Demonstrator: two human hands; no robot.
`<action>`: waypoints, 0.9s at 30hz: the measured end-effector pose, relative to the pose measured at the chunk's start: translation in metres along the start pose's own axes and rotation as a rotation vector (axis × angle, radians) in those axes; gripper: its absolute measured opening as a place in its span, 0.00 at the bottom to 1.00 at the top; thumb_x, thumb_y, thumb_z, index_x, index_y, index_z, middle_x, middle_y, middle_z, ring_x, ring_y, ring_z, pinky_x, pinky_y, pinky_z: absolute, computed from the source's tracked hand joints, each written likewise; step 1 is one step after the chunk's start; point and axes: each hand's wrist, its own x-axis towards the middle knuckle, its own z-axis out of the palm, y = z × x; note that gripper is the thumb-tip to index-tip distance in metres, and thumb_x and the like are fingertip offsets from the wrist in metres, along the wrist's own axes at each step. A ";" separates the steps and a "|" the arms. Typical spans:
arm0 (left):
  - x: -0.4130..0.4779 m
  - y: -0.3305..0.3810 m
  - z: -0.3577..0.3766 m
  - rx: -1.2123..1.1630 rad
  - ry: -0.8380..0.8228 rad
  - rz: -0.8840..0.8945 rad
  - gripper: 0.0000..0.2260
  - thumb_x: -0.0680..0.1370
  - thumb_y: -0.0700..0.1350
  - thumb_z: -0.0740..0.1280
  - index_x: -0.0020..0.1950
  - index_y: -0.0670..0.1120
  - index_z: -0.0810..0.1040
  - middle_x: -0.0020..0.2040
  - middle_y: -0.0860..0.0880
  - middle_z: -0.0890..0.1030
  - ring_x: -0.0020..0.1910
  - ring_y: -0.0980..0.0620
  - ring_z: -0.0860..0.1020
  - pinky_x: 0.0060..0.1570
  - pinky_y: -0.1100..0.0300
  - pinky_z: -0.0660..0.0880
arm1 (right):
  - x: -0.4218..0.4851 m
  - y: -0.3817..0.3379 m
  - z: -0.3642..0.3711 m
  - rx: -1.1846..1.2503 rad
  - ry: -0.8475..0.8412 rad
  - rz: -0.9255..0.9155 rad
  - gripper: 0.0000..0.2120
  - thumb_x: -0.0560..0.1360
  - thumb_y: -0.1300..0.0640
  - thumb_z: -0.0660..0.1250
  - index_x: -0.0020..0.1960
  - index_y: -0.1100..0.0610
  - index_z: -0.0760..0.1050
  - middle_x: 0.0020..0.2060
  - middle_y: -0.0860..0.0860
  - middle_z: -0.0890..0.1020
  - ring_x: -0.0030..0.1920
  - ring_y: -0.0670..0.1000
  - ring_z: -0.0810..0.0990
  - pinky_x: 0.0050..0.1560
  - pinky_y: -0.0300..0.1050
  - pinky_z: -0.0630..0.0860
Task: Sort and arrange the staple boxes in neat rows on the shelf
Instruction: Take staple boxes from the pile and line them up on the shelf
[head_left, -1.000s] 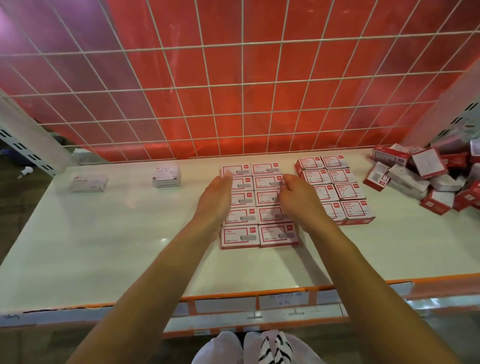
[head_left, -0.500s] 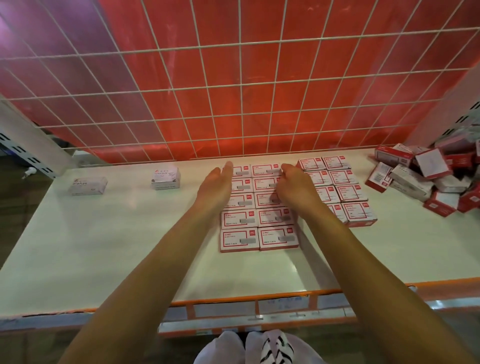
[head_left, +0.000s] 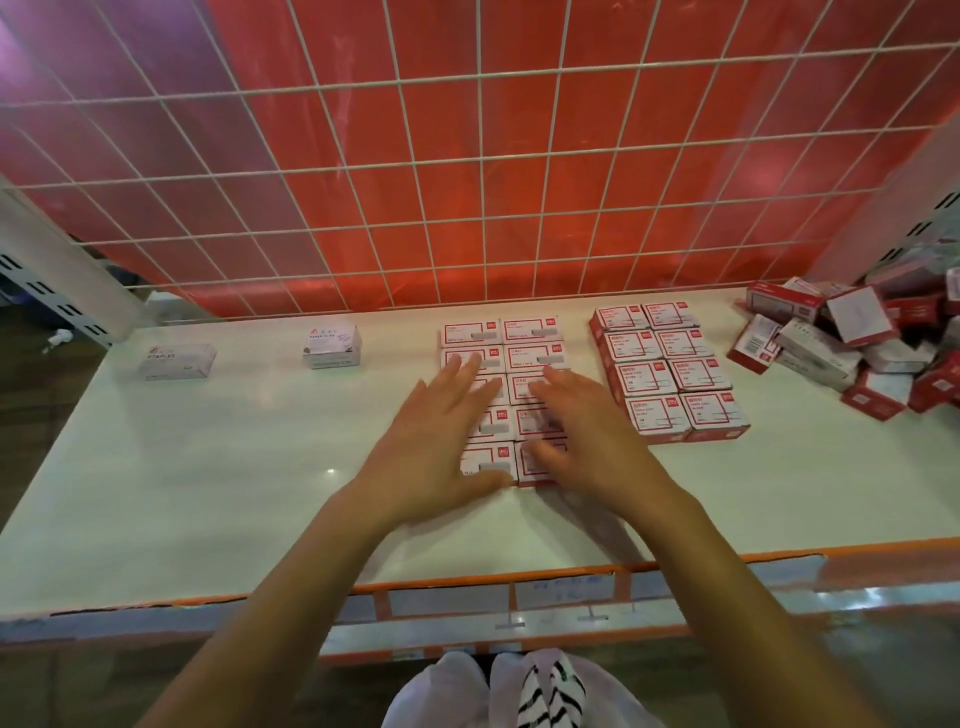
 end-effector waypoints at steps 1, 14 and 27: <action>-0.004 -0.002 0.004 0.071 -0.013 0.020 0.38 0.74 0.65 0.63 0.78 0.57 0.46 0.78 0.55 0.38 0.77 0.53 0.37 0.75 0.49 0.40 | -0.006 0.000 0.001 -0.025 -0.033 -0.027 0.31 0.75 0.47 0.67 0.74 0.51 0.60 0.75 0.48 0.59 0.75 0.50 0.54 0.73 0.49 0.54; -0.015 0.009 0.035 -0.020 -0.004 0.032 0.30 0.82 0.54 0.54 0.78 0.49 0.43 0.78 0.51 0.38 0.76 0.53 0.36 0.72 0.60 0.37 | -0.022 0.004 0.030 -0.089 0.085 -0.092 0.20 0.76 0.55 0.67 0.67 0.54 0.70 0.67 0.50 0.71 0.68 0.50 0.66 0.70 0.41 0.61; -0.020 0.018 0.037 0.237 -0.008 0.023 0.29 0.82 0.58 0.44 0.77 0.47 0.37 0.78 0.48 0.36 0.76 0.51 0.34 0.76 0.49 0.40 | -0.032 -0.002 0.036 -0.154 0.159 -0.072 0.25 0.79 0.51 0.61 0.74 0.54 0.61 0.74 0.51 0.62 0.75 0.52 0.55 0.74 0.43 0.45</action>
